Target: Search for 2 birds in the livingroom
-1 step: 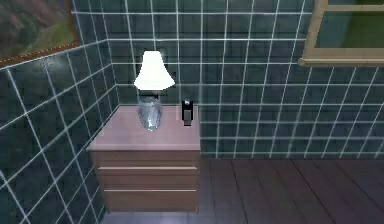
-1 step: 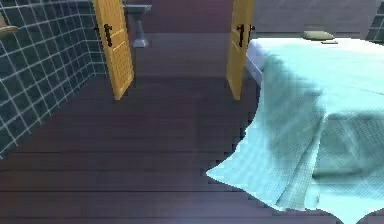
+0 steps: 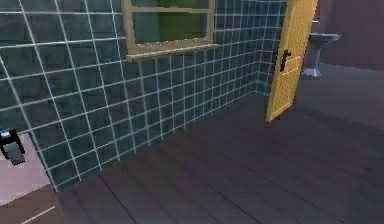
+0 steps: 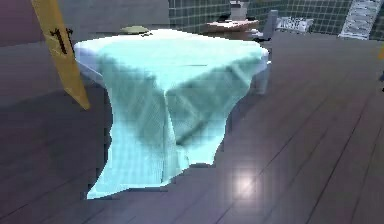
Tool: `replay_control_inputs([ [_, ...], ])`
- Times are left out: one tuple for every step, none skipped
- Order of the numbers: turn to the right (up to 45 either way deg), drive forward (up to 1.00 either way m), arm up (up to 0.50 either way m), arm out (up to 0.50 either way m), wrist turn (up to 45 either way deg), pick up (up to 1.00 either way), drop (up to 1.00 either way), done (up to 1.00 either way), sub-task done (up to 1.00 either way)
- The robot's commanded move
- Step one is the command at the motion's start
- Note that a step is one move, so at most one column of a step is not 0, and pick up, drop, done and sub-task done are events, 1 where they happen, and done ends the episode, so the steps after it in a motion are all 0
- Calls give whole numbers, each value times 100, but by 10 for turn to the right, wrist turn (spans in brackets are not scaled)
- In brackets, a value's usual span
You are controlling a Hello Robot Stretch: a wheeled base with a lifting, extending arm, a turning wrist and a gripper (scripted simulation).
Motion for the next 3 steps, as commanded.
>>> replay_control_inputs([
  [450,0,0,0,0,0,0,0,0],
  [450,0,0,0,0,0,0,0,0],
  [360,0,0,0,0,0,0,0,0],
])
